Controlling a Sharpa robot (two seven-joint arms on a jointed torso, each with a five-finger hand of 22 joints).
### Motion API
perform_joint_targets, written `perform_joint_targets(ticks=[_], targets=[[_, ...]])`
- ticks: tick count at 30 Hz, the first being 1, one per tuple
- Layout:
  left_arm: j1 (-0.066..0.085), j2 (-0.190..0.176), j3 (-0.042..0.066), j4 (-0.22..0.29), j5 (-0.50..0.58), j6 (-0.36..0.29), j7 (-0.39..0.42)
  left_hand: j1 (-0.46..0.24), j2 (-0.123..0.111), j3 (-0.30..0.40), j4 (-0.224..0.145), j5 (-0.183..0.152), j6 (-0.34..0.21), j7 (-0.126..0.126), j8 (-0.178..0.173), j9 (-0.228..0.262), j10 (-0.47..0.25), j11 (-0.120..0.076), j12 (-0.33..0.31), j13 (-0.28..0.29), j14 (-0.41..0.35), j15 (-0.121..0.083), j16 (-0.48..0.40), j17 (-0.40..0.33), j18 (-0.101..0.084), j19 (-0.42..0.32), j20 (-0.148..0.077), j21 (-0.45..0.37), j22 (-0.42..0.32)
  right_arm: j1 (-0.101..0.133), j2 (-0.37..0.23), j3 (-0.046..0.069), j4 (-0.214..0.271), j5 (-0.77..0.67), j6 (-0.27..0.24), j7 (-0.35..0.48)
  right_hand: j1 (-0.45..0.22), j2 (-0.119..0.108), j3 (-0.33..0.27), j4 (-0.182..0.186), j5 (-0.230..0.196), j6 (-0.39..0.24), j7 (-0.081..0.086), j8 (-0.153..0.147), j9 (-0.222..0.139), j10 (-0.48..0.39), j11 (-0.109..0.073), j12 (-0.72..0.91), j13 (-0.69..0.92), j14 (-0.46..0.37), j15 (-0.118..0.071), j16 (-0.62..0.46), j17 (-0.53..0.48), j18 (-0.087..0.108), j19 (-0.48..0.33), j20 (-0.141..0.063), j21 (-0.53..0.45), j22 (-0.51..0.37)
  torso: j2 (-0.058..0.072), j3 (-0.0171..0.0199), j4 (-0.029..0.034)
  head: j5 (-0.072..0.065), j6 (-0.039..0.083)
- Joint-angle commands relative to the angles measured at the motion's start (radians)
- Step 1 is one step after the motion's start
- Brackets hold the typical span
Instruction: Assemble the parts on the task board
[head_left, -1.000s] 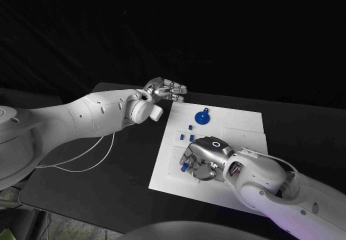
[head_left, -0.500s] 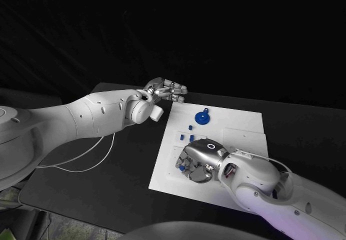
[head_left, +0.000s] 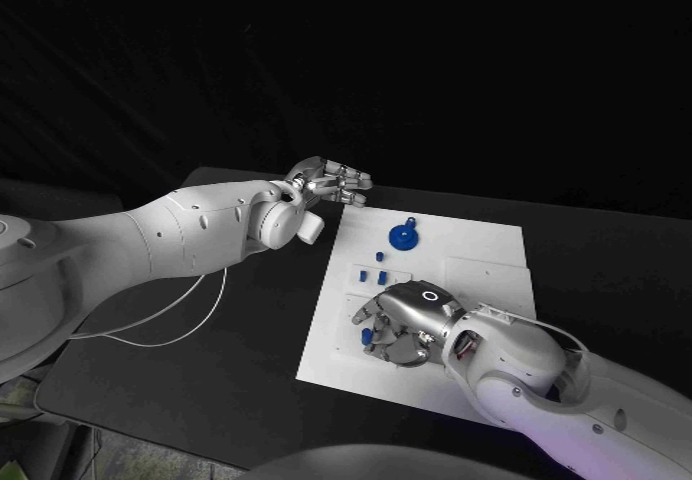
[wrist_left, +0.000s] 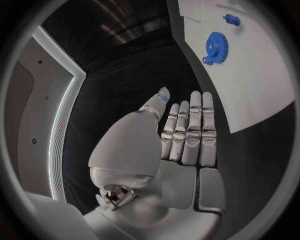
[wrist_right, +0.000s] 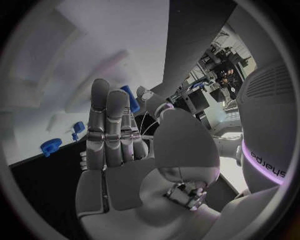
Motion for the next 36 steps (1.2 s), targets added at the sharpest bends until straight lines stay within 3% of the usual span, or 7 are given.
perform_joint_targets(ticks=[1,10,18,22,25,30,36], targets=[[-0.001,-0.001,0.001,0.002,-0.002,0.016,0.003,0.003,0.008,-0.008,-0.001,-0.003,-0.004,0.003,-0.002,-0.001,-0.008,0.002,0.002,0.001,-0.008,-0.001,-0.006,0.001,0.004,-0.003,0.006,0.003,-0.002,0.000,-0.007,0.000,0.008,0.022,-0.058,-0.003,0.023,0.003,-0.056,0.027,0.016,-0.038,-0.010,-0.003,-0.002,-0.003,0.000,0.003,0.000,0.003,0.002,-0.003,-0.002,0.001,0.037,0.002,0.000,-0.012,0.000,-0.0001,0.0009,-0.002,0.001],[-0.001,-0.003,0.001,0.003,-0.003,0.016,0.002,0.003,0.008,-0.008,-0.001,-0.003,-0.004,0.003,-0.002,-0.001,-0.008,0.002,0.002,0.001,-0.008,-0.001,-0.006,0.001,0.004,-0.003,0.006,0.003,-0.002,0.000,-0.037,0.014,0.037,0.070,-0.089,0.010,0.053,0.004,-0.156,0.083,0.054,-0.055,-0.010,-0.004,-0.003,0.014,-0.005,0.004,0.001,0.012,-0.001,0.008,-0.001,-0.001,0.038,-0.002,0.027,-0.032,0.000,-0.0003,0.0004,-0.007,0.003],[-0.001,-0.004,0.001,0.002,-0.003,0.017,0.003,0.003,0.008,-0.008,0.000,-0.003,-0.004,0.002,-0.002,-0.001,-0.008,0.002,0.002,0.001,-0.008,-0.001,-0.006,0.001,0.004,-0.003,0.006,0.004,-0.003,0.000,-0.082,0.087,0.051,0.253,-0.119,0.013,0.070,0.029,-0.115,0.076,-0.003,0.090,0.029,0.007,0.004,0.079,-0.015,0.035,0.029,0.007,-0.009,0.017,0.009,-0.008,0.035,-0.011,0.044,-0.034,-0.001,-0.0010,0.0002,-0.024,0.017],[-0.001,-0.007,0.001,0.003,-0.003,0.014,0.007,0.003,0.009,-0.009,0.001,-0.003,-0.004,0.002,-0.002,0.000,-0.008,0.001,0.003,0.001,-0.008,-0.001,-0.006,0.001,0.004,-0.003,0.007,0.004,-0.006,0.008,-0.130,0.122,0.033,0.389,-0.117,0.001,0.033,0.031,-0.078,0.066,0.009,0.176,0.013,0.004,0.008,0.085,-0.027,0.118,0.126,0.012,-0.017,0.017,0.011,-0.013,0.037,-0.017,0.049,-0.040,-0.003,-0.0018,-0.0007,-0.046,0.030],[-0.001,-0.013,0.001,0.005,-0.003,0.010,0.011,0.001,0.009,-0.010,0.003,-0.003,-0.003,0.002,-0.002,0.000,-0.004,0.000,0.003,0.001,-0.007,-0.002,-0.005,0.002,0.004,-0.002,0.006,0.005,-0.007,0.021,-0.172,0.137,0.004,0.503,-0.104,-0.015,0.015,0.047,-0.123,0.069,0.025,0.231,-0.004,-0.004,0.033,0.043,-0.038,0.251,0.285,0.012,-0.027,0.031,0.026,-0.019,0.037,-0.027,0.062,-0.038,-0.003,-0.0014,-0.0028,-0.071,0.040],[-0.001,-0.024,0.001,0.010,-0.002,0.003,0.016,0.001,0.009,-0.010,0.004,-0.002,-0.003,0.002,-0.002,0.000,-0.001,0.000,0.003,0.001,-0.006,-0.003,-0.005,0.002,0.004,-0.001,0.006,0.005,-0.008,0.047,-0.230,0.145,-0.062,0.682,-0.060,-0.064,-0.011,0.070,-0.173,0.100,0.076,0.274,-0.045,0.008,0.173,-0.071,-0.061,0.585,0.669,-0.009,-0.037,0.114,0.128,-0.030,0.035,-0.037,0.098,-0.018,-0.008,-0.0017,-0.0071,-0.111,0.052],[-0.001,-0.046,0.000,0.034,-0.001,-0.003,0.022,-0.003,0.007,-0.010,0.005,-0.002,-0.003,0.001,-0.002,0.000,0.007,-0.003,0.003,0.001,-0.003,-0.004,-0.005,0.003,0.003,0.000,0.005,0.006,-0.012,0.066,-0.297,0.149,-0.094,0.795,0.050,-0.169,-0.050,0.053,-0.156,0.191,0.085,0.257,-0.076,0.049,0.556,-0.051,-0.077,0.922,1.047,-0.009,-0.046,0.271,0.387,-0.033,0.031,-0.046,0.142,0.030,-0.018,0.0004,-0.0159,-0.148,0.051]])
